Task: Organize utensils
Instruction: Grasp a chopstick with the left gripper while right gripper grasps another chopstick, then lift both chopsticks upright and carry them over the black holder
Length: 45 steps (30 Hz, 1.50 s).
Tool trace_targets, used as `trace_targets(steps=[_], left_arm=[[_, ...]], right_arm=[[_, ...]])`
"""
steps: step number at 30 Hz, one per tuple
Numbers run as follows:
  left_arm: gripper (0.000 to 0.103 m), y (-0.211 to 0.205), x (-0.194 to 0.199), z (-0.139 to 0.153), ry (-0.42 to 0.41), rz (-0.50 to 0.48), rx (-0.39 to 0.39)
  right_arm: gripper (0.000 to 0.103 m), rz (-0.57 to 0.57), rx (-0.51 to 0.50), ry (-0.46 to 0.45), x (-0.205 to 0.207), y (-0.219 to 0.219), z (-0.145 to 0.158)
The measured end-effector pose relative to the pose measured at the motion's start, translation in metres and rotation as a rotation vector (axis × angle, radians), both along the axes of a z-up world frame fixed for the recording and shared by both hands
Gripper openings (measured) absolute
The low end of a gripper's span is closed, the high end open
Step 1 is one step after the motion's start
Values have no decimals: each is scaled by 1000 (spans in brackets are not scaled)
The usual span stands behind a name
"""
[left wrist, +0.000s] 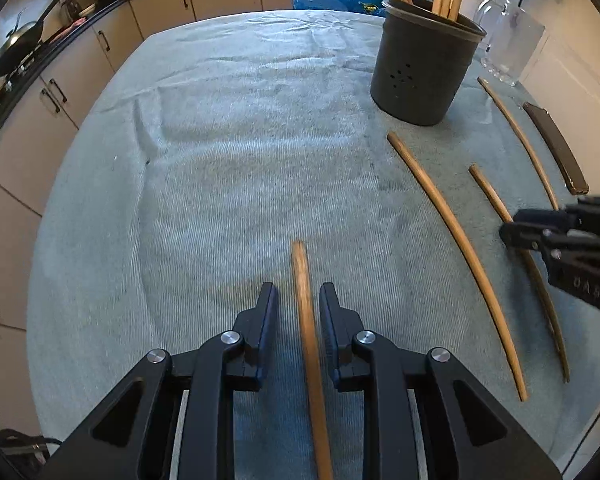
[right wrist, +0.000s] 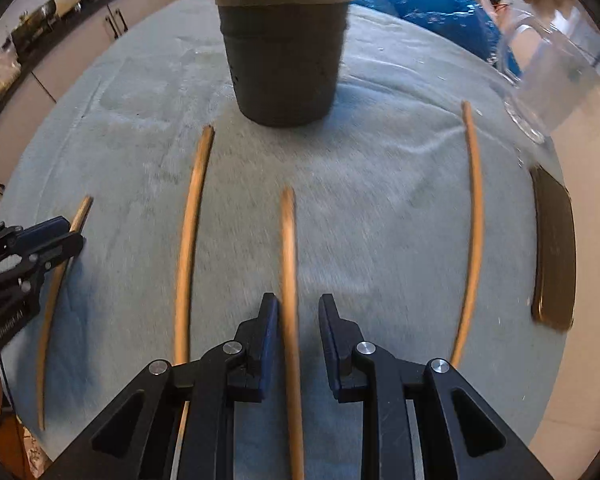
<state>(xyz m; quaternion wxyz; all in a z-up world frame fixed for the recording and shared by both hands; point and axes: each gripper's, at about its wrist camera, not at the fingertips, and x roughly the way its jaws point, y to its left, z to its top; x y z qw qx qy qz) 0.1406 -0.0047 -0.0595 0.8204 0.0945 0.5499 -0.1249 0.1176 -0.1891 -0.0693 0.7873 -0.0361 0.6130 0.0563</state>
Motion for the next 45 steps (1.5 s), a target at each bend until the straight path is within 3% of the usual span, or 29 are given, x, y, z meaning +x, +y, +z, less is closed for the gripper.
trace_targets(steps=[4, 7, 9, 10, 12, 14, 21, 28, 32, 37, 41, 45], left_arm=[[25, -8, 8, -1, -11, -35, 37], [26, -8, 14, -1, -4, -11, 17], [26, -9, 14, -1, -18, 0, 11], [26, -11, 11, -1, -35, -3, 20], [7, -11, 5, 0, -63, -12, 37], [7, -9, 0, 0, -70, 0, 41], [7, 25, -23, 33, -136, 93, -95], [7, 46, -66, 76, -240, 133, -206], [7, 45, -88, 90, -313, 142, -239], [7, 41, -110, 106, -345, 133, -307], [7, 40, -125, 123, -435, 135, -315], [7, 37, -136, 140, -540, 147, -256]], right_arm=[[23, 43, -31, 66, 20, 8, 0], [23, 46, -38, 121, 34, 10, -1], [20, 51, -52, 109, 34, 14, 0], [17, 59, -56, 90, 31, 18, 1], [8, 73, -84, 28, 23, 30, 0], [8, 76, -106, -34, 14, 36, 1], [7, 10, 83, -159, -24, 24, 10], [7, -30, 222, -334, -79, 5, 50], [7, -36, 255, -430, -104, 2, 69], [7, -58, 279, -515, -123, -6, 91], [7, -77, 291, -573, -134, -8, 107], [7, -96, 305, -630, -143, -10, 123]])
